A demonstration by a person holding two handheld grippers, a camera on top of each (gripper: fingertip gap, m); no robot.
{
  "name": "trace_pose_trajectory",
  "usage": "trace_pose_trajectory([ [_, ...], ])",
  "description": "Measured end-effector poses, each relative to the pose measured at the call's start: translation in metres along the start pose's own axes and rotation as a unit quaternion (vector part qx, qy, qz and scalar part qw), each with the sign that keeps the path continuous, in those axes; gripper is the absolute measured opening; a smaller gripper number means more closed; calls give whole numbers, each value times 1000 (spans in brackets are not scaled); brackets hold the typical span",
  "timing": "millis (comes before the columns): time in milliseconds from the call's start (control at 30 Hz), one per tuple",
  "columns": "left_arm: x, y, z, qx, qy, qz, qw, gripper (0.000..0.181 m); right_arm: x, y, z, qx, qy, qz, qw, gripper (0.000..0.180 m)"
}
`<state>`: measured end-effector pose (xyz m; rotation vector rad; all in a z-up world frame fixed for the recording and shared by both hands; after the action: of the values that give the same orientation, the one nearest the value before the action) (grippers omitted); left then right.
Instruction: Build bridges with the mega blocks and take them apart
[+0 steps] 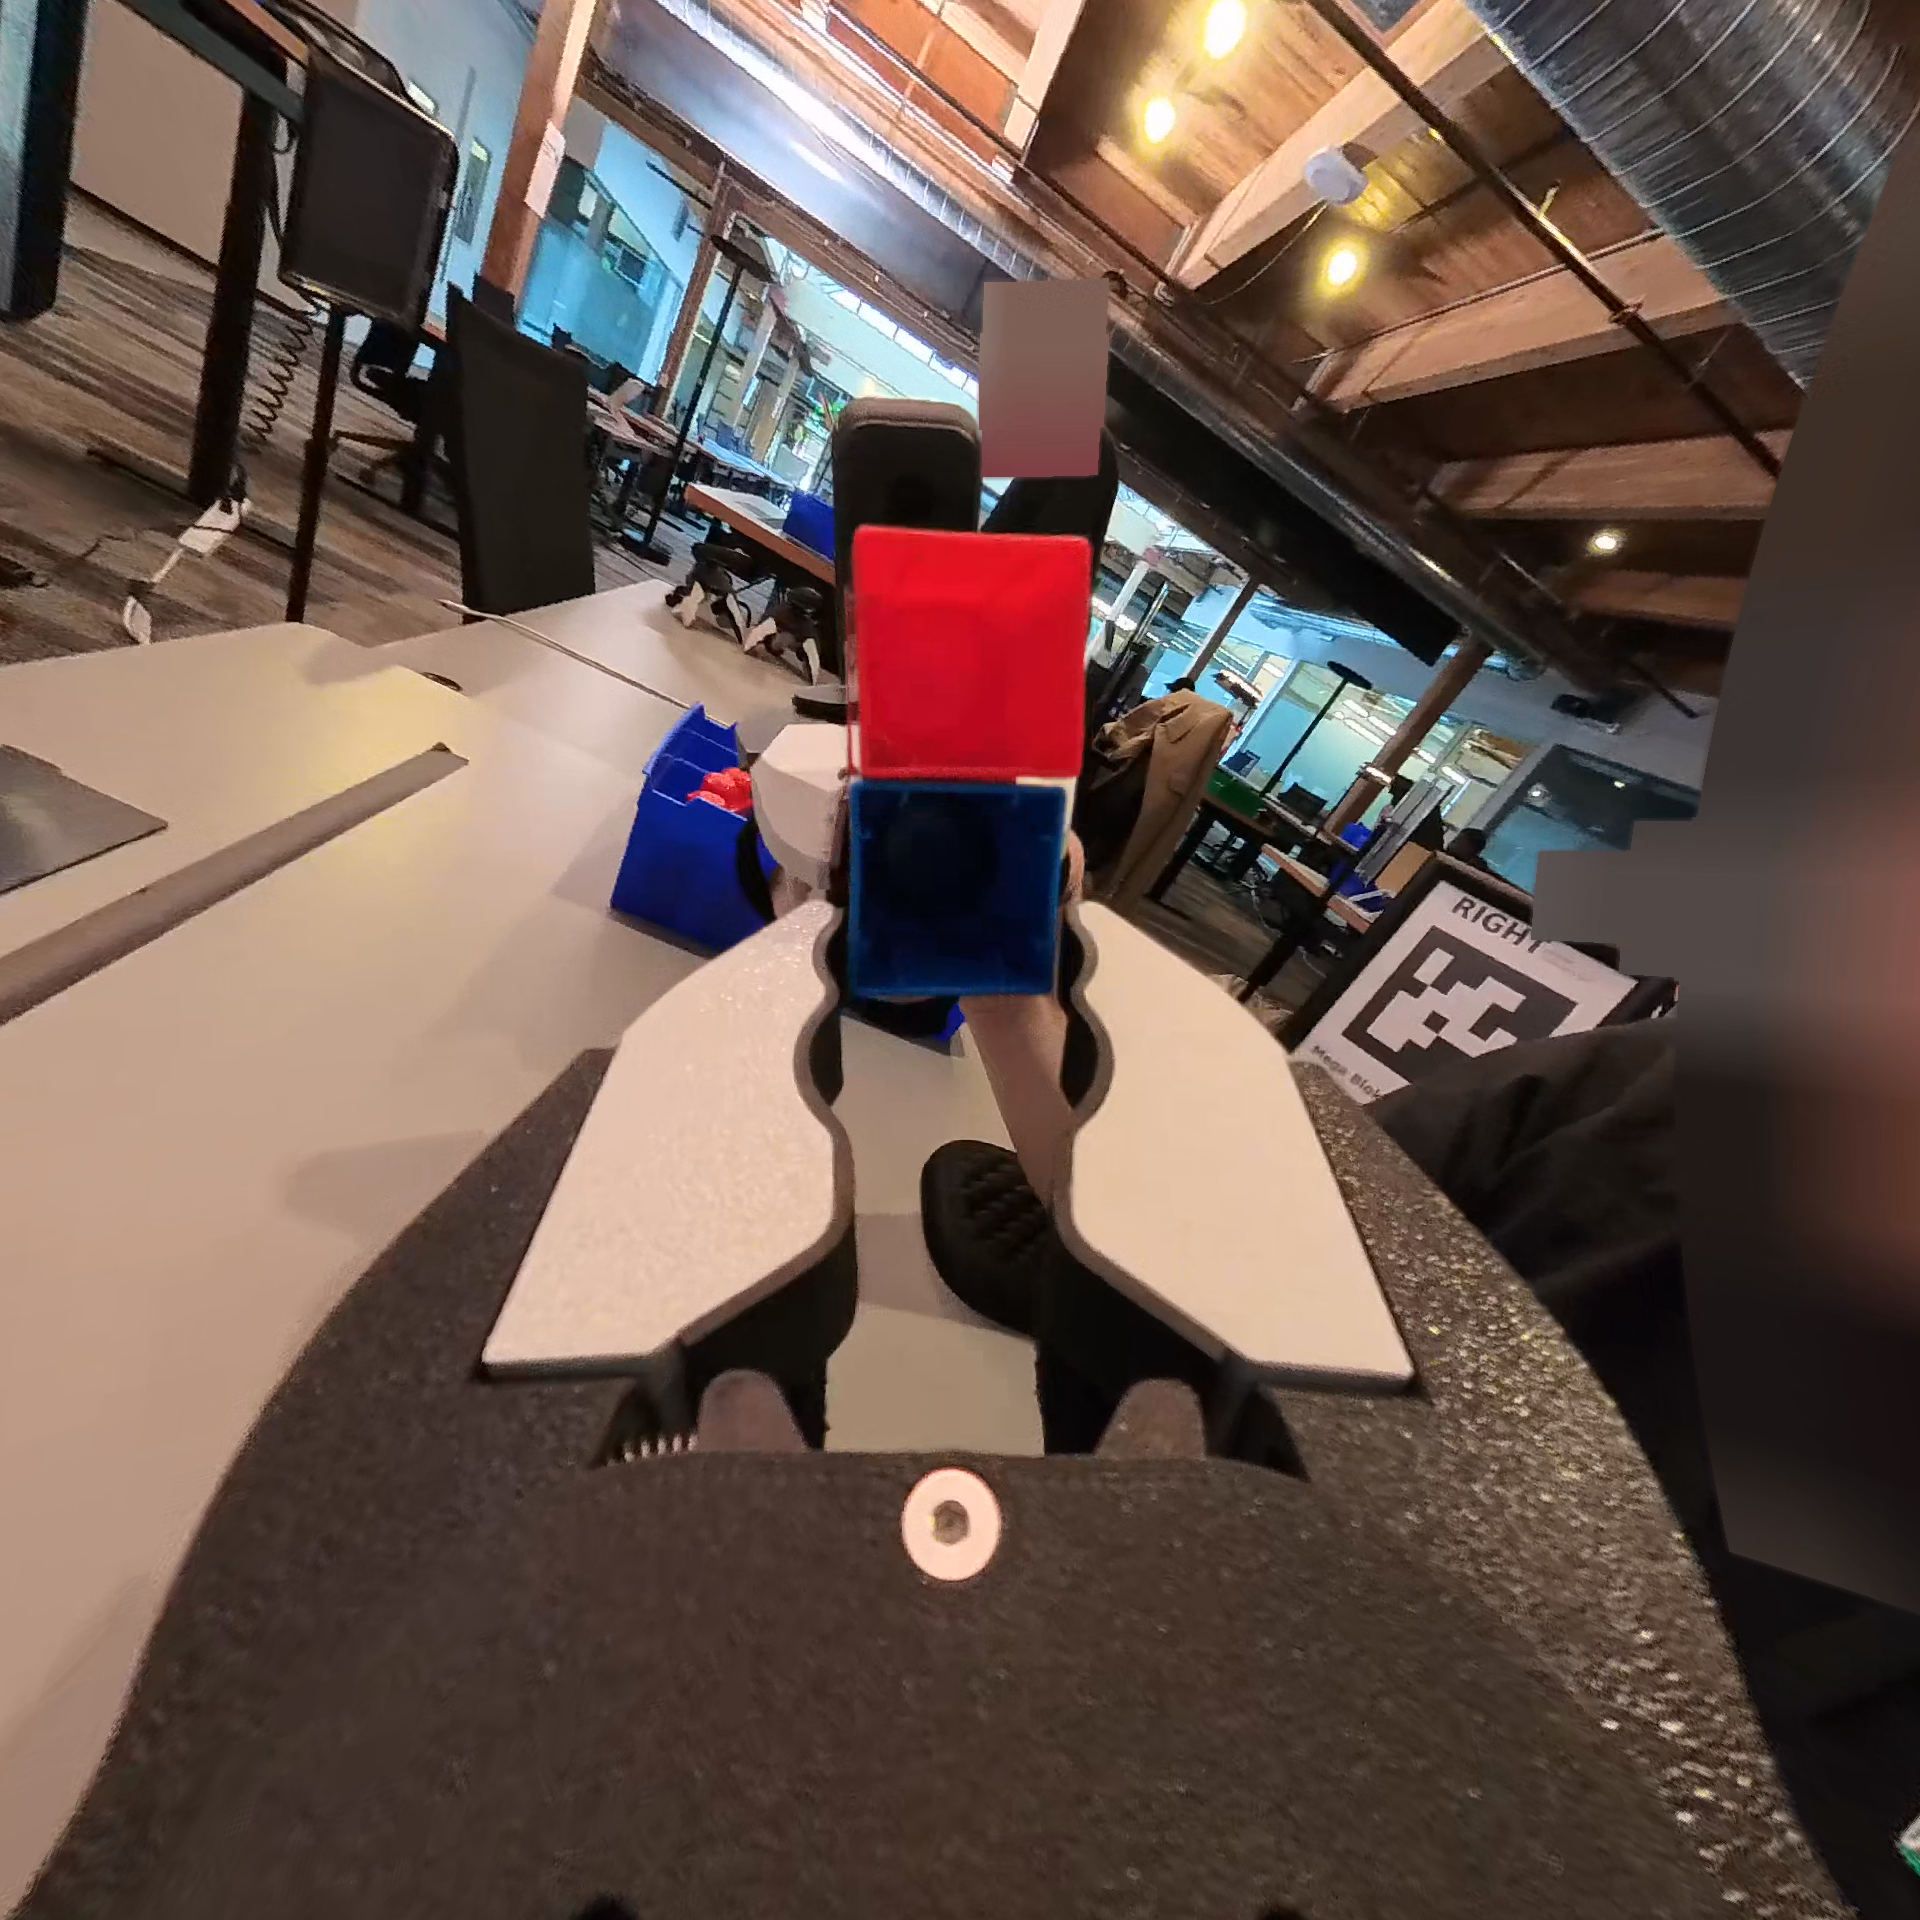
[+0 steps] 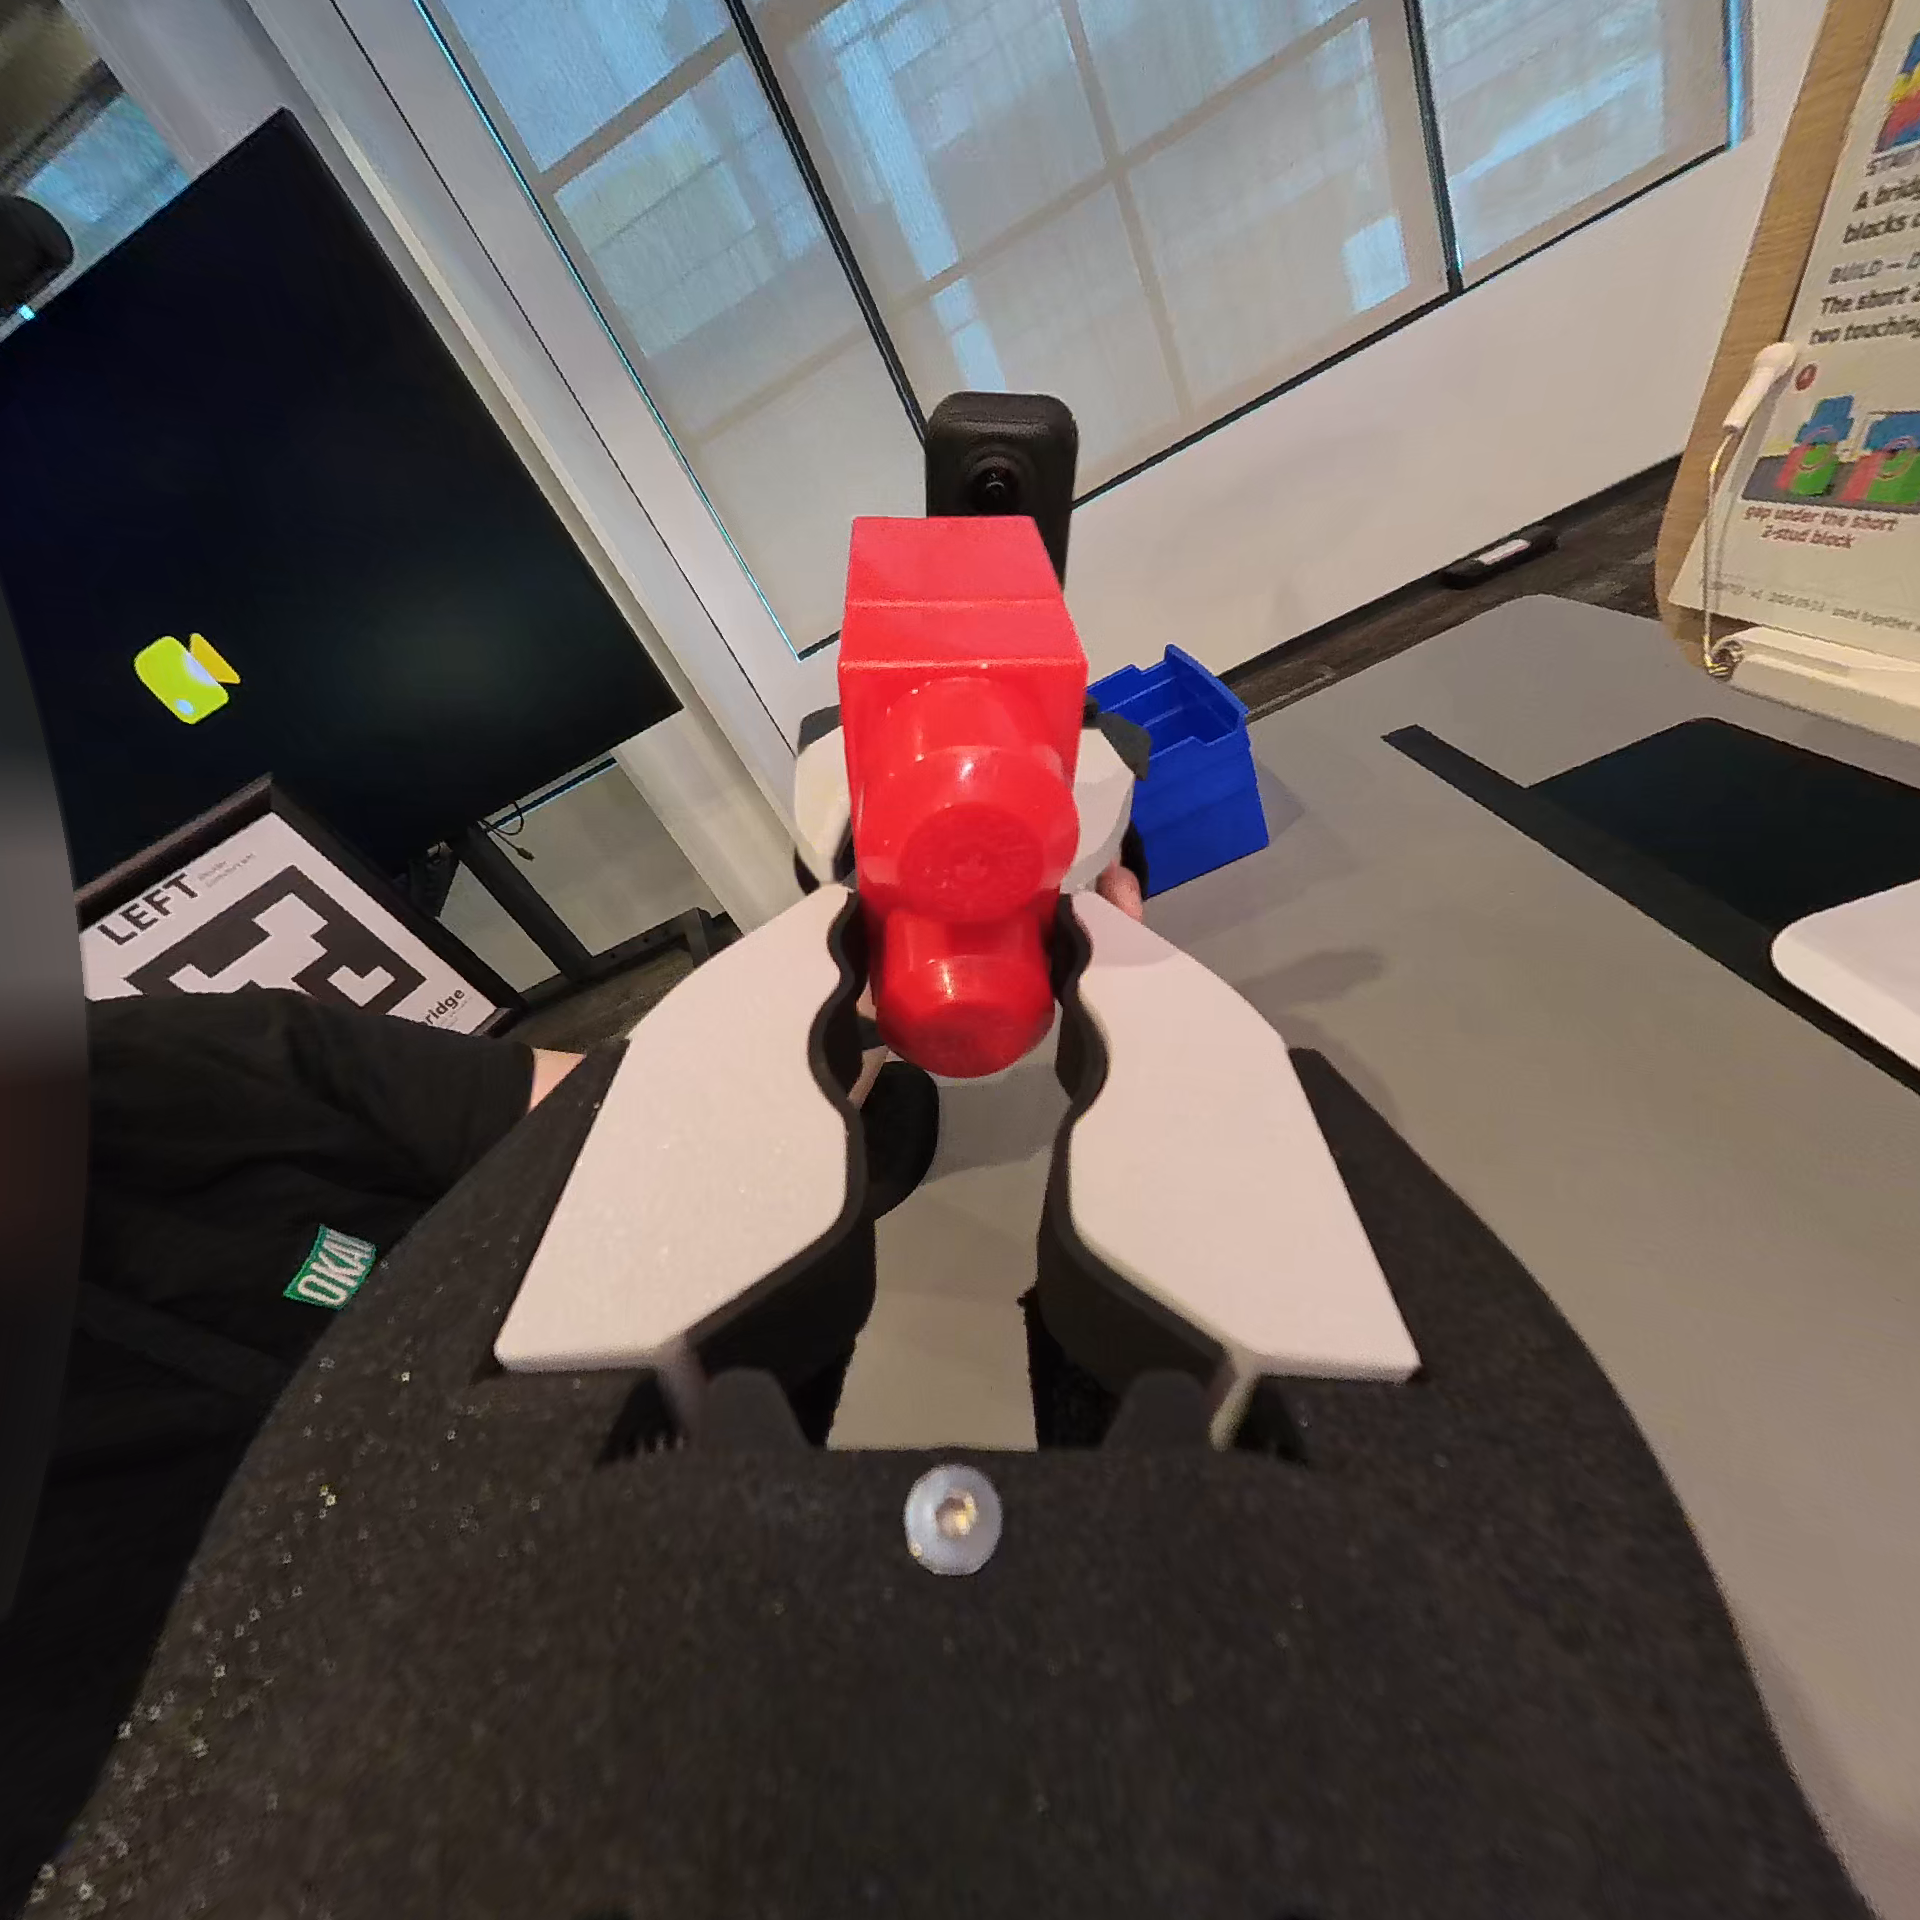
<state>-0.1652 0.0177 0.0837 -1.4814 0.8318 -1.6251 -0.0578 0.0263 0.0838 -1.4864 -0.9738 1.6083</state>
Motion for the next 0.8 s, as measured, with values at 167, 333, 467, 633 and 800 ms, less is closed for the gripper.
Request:
trace_pose_trajectory([
  [167,0,3,2,-13,-14,23,1000,36,1,3,-3,-15,-7,11,1000,34],
  [333,-1,7,5,-31,-32,38,998,35,1,3,-5,-21,5,8,1000,34],
  [467,-6,15,10,-55,-51,39,996,35,3,6,-8,-40,20,5,999,34],
  [633,-7,20,13,-78,-62,42,994,35,2,7,-9,-54,34,-8,998,34],
  [800,-9,23,15,-84,-63,35,994,35,3,8,-10,-57,40,-11,998,33],
])
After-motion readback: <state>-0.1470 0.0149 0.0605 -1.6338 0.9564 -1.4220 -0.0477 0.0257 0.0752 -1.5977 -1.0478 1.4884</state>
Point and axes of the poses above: each gripper's, where its closed fingertips meet, z out along the fingers, y out of its underside, x = y × z across the jaws, the point moved 5 cm from there along -z, back along the fingers, and after that the axes turned 1 degree about -y, right-handed, at the moved point
